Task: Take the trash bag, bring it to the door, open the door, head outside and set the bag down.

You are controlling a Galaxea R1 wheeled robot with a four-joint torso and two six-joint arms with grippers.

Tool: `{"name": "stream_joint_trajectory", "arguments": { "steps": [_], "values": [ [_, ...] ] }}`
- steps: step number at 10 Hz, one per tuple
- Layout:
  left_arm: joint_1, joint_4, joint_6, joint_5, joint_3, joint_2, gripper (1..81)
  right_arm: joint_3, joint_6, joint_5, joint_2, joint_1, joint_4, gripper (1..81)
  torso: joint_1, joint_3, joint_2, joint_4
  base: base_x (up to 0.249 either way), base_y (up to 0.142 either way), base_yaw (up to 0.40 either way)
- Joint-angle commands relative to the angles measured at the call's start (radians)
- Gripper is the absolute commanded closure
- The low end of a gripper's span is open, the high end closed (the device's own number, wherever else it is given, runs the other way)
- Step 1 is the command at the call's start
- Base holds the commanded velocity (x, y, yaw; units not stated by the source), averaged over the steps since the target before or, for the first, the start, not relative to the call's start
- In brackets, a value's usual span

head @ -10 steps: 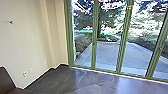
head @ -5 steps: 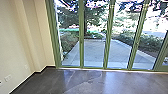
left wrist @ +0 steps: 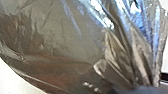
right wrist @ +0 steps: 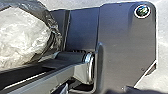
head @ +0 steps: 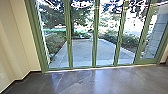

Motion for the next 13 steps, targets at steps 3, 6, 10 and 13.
{"name": "stream_joint_trajectory", "arguments": {
  "steps": [3, 6, 10, 13],
  "values": [
    [-0.062, 0.008, 0.011, 0.062, 0.003, -0.004, 81.1, 0.012, -0.007, -0.071, 0.013, 0.05, -0.007, 1.0, 0.0, 0.0, 0.0, 0.0, 0.0, 0.0, -0.364],
    [-0.062, 0.008, 0.011, 0.062, 0.004, -0.005, 81.1, 0.011, -0.007, -0.069, 0.013, 0.049, -0.009, 1.0, 0.0, 0.0, 0.0, 0.0, 0.0, 0.0, -0.341],
    [-0.062, 0.008, 0.011, 0.062, 0.004, -0.004, 81.1, 0.012, -0.007, -0.069, 0.013, 0.047, -0.01, 1.0, 0.0, 0.0, 0.0, 0.0, 0.0, 0.0, -0.315],
    [-0.06, 0.008, 0.011, 0.062, 0.003, -0.005, 81.1, 0.014, -0.007, -0.069, 0.015, 0.049, -0.012, 1.0, 0.0, 0.0, 0.0, 0.0, 0.0, 0.0, -0.253]
  ]
}}
